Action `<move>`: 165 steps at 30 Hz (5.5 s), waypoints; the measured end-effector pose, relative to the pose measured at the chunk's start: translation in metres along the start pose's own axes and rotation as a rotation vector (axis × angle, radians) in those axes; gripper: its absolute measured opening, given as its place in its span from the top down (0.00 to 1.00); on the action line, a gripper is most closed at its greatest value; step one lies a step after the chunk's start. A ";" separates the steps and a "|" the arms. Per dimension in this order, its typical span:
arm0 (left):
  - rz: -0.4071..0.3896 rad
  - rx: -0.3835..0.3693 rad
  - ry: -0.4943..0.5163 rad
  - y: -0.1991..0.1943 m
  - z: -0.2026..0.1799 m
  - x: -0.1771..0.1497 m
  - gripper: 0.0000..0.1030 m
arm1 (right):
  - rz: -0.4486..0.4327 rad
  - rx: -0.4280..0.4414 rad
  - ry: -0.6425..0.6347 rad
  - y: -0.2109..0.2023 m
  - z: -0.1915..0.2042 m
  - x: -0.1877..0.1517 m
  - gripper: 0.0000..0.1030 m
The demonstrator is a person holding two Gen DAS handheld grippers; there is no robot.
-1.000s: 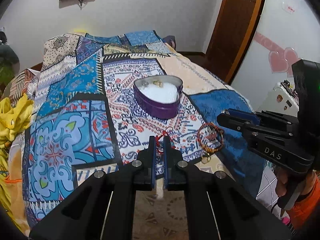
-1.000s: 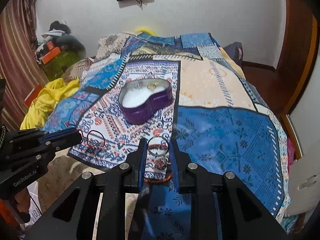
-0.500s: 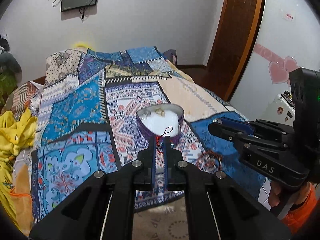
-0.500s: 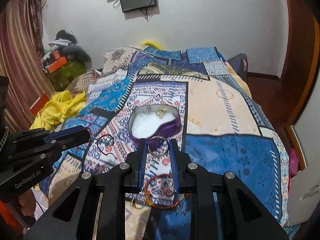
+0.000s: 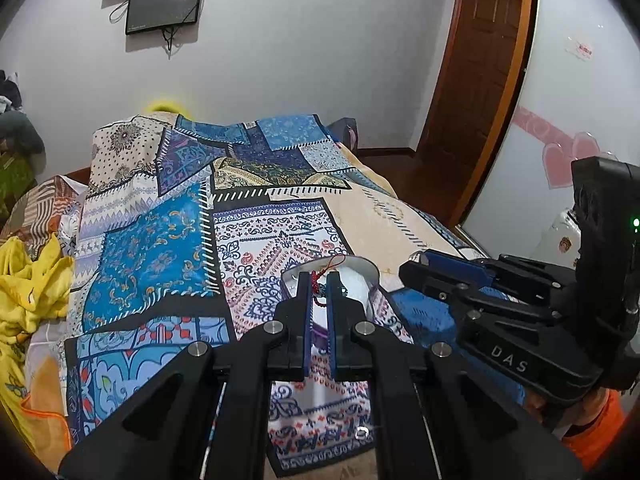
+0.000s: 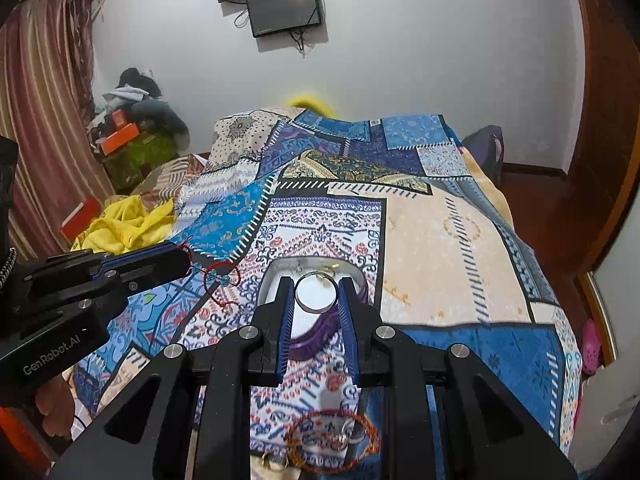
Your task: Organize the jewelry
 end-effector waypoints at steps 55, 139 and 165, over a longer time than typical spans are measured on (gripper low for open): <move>0.100 -0.058 -0.039 0.040 0.017 0.005 0.88 | 0.118 0.000 -0.112 0.031 -0.007 0.004 0.59; 0.216 -0.108 0.077 0.014 -0.078 -0.098 0.93 | 0.180 0.020 0.055 -0.015 -0.035 -0.087 0.76; 0.128 -0.067 0.031 -0.003 -0.047 -0.065 0.93 | 0.131 0.015 -0.017 -0.018 -0.020 -0.066 0.88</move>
Point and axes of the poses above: each gripper's, at about its wrist camera, not at the fingertips, and y roughly the way its jaws point, z to its left, x to its top, the point moved 6 cm from there along y, roughly the way its jaws point, and after that the axes turned 8 degrees about y, right-handed, at the moved point
